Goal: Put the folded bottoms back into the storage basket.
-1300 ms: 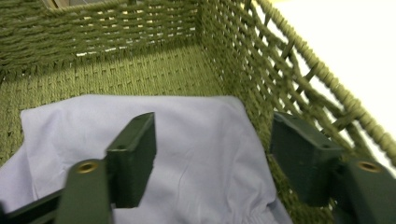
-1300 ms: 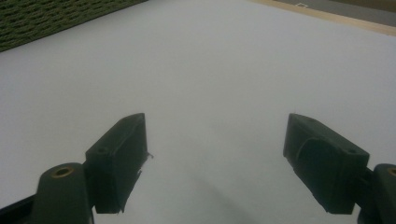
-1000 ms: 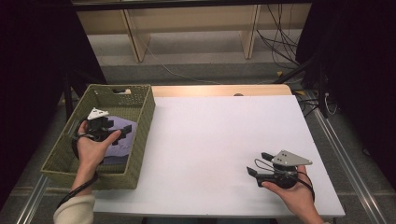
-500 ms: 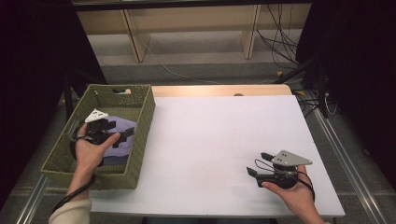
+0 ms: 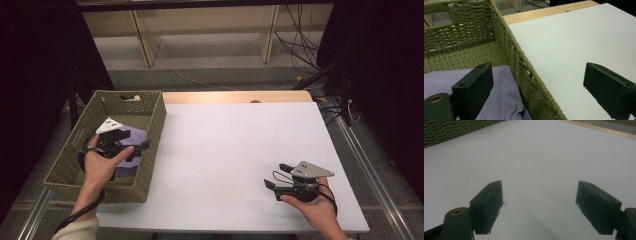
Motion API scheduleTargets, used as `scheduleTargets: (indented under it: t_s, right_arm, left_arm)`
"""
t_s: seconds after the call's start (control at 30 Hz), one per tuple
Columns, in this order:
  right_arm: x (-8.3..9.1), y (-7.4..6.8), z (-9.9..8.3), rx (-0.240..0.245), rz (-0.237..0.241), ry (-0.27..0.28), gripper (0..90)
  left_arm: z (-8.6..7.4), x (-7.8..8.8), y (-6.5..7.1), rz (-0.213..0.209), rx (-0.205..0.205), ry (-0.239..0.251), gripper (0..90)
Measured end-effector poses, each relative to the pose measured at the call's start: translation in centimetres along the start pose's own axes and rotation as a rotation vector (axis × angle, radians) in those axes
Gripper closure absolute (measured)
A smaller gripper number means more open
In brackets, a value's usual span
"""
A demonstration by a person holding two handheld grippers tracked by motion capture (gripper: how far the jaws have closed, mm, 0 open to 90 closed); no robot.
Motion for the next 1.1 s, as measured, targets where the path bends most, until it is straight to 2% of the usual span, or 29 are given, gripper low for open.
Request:
scheduleTargets:
  t_s: [0.3,0.47,0.77,1.1]
  right_arm:
    - [0.0,0.0,0.0,0.003,0.001,-0.002,22.5]
    - [0.0,0.0,0.0,0.002,0.001,0.000,22.5]
    - [0.3,0.2,-0.1,0.001,-0.003,0.002,22.4]
    - [0.9,0.9,-0.4,-0.013,-0.018,0.005,22.4]
  left_arm:
    - [0.1,0.0,1.7,-0.042,-0.038,-0.006,3.3]
    - [0.1,0.0,2.5,-0.056,-0.073,-0.018,0.0]
    - [0.2,0.4,3.5,-0.058,-0.112,-0.003,0.0]
    - [-0.4,0.8,5.3,-0.102,-0.149,0.004,0.0]
Point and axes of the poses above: each handheld gripper's, and its own axes: x roughly backward along the jaws, z roughly out of its top, y roughly to its right, the point moved 10 cm from there along -x, roughly forward along the jaws, and after that the axes turned 2 degrees about -y, right-handed, at the moved point
